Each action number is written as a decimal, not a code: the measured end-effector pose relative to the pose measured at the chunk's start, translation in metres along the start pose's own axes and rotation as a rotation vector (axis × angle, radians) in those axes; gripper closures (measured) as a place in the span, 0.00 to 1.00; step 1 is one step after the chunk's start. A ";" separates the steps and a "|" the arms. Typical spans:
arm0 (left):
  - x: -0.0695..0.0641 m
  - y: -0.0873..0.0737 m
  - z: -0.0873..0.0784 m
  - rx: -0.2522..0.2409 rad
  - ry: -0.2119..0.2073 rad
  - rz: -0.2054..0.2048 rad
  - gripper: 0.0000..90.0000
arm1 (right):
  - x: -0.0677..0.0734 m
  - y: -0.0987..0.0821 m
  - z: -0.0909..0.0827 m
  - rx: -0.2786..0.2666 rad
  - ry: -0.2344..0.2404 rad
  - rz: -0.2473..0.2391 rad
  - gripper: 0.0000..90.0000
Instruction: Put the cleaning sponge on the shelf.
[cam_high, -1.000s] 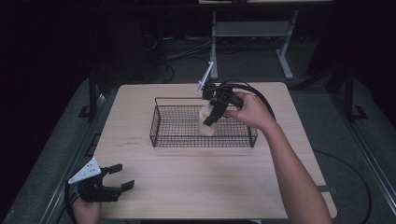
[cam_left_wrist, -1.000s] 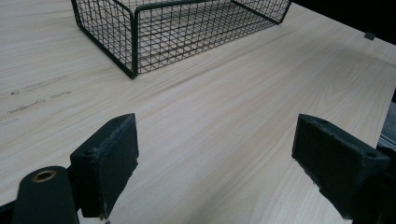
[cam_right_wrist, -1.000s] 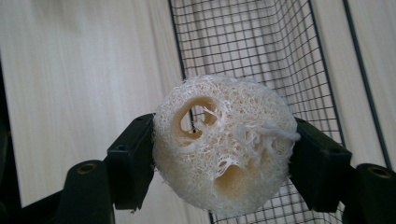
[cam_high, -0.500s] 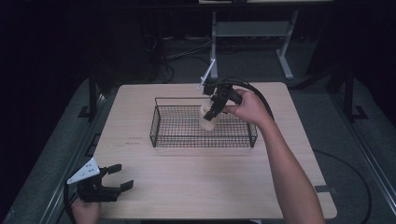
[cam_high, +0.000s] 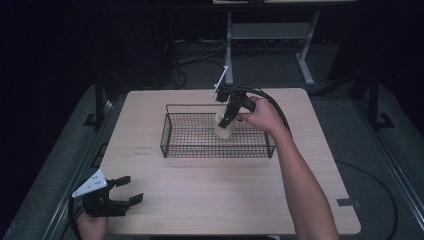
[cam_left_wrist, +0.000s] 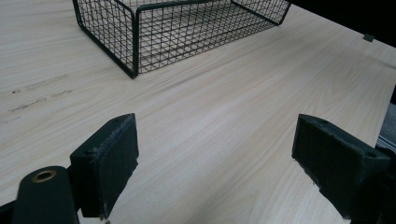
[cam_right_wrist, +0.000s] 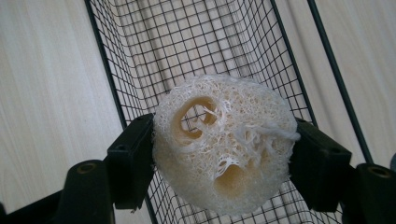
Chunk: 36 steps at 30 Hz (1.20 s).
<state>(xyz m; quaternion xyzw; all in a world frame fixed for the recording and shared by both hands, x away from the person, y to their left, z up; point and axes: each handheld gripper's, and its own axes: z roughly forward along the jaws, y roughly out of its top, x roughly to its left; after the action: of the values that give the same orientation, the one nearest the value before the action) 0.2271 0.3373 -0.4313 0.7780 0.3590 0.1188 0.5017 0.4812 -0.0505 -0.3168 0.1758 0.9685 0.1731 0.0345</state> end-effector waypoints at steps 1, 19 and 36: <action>0.000 0.000 0.000 0.000 0.000 0.000 0.15 | 0.000 0.000 0.000 0.000 0.000 0.000 0.34; 0.001 0.000 0.000 0.003 -0.003 -0.001 0.15 | -0.016 -0.005 0.044 0.063 0.039 0.049 0.33; 0.000 0.000 -0.001 -0.001 -0.001 -0.002 0.15 | -0.016 -0.007 0.066 0.097 0.046 0.060 0.33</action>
<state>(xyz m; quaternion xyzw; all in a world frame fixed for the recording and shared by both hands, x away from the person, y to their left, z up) 0.2268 0.3383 -0.4314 0.7774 0.3597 0.1181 0.5024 0.5021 -0.0409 -0.3806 0.2020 0.9706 0.1309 -0.0014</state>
